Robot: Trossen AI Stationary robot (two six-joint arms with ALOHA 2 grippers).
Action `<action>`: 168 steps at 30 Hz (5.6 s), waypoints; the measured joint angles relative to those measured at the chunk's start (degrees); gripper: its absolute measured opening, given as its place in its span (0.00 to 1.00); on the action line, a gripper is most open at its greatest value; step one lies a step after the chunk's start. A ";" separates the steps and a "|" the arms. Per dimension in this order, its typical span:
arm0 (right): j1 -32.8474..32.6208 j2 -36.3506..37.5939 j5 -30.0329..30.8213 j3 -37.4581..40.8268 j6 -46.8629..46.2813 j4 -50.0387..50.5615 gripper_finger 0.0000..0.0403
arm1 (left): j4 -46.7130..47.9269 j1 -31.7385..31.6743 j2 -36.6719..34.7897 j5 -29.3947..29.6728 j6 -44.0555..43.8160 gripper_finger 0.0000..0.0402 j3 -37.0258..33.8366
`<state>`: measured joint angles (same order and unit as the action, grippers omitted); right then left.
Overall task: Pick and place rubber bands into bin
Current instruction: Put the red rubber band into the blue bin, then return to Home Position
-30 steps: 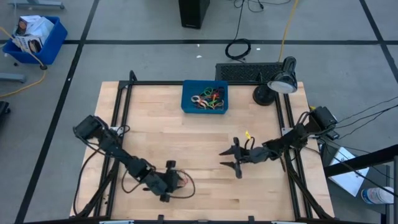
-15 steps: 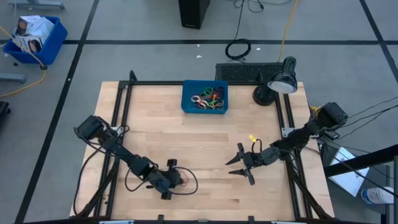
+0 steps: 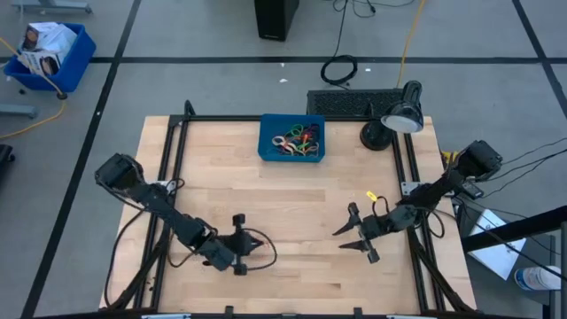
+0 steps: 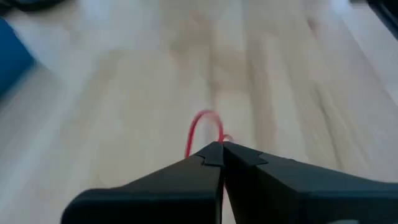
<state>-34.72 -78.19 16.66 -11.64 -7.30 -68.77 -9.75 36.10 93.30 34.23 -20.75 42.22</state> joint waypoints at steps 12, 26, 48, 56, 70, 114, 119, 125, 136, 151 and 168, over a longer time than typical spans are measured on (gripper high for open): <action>1.29 -1.71 14.96 1.26 -1.02 1.86 0.42 | -10.24 -23.23 -3.72 1.93 22.03 0.02 0.06; 1.27 -1.71 14.83 1.26 -1.15 2.35 0.42 | -19.80 -50.87 -3.75 -9.00 30.70 0.26 0.07; 1.33 -1.70 14.79 1.15 -9.54 10.96 0.42 | 15.01 -45.69 -12.71 -9.73 19.13 0.56 5.75; 1.35 -1.70 14.79 1.20 -13.27 13.24 0.34 | 12.55 -33.59 -21.78 -7.56 10.12 0.17 -4.29; 0.13 15.67 10.06 10.80 -7.21 -0.98 0.03 | -11.51 -22.87 -48.51 -18.42 14.74 0.02 -27.91; 29.50 65.93 -10.51 10.62 -4.25 58.66 0.00 | 26.96 -24.84 -93.21 -16.59 14.81 0.02 -35.36; 30.52 71.97 -12.54 10.62 -4.68 66.46 0.00 | 28.25 -25.76 -93.21 -16.17 14.77 0.01 -35.36; 32.76 74.30 -15.69 10.51 -3.72 67.86 0.00 | 29.93 -27.78 -93.21 -15.70 14.69 0.02 -35.64; 33.42 73.72 -16.97 10.79 -3.25 67.78 0.00 | 23.56 -29.05 -93.19 -17.76 16.79 0.01 -36.91; 33.40 73.69 -16.92 10.79 -5.07 67.78 0.00 | 8.97 -33.21 -92.94 -32.71 19.02 0.02 -41.55; 33.40 73.68 -16.75 10.79 -5.48 66.82 0.01 | 6.41 -33.18 -92.94 -32.67 17.26 0.06 -41.68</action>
<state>-1.32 -4.51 -0.10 -0.84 -12.78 -1.96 -3.33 2.92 0.36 1.56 -3.49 0.54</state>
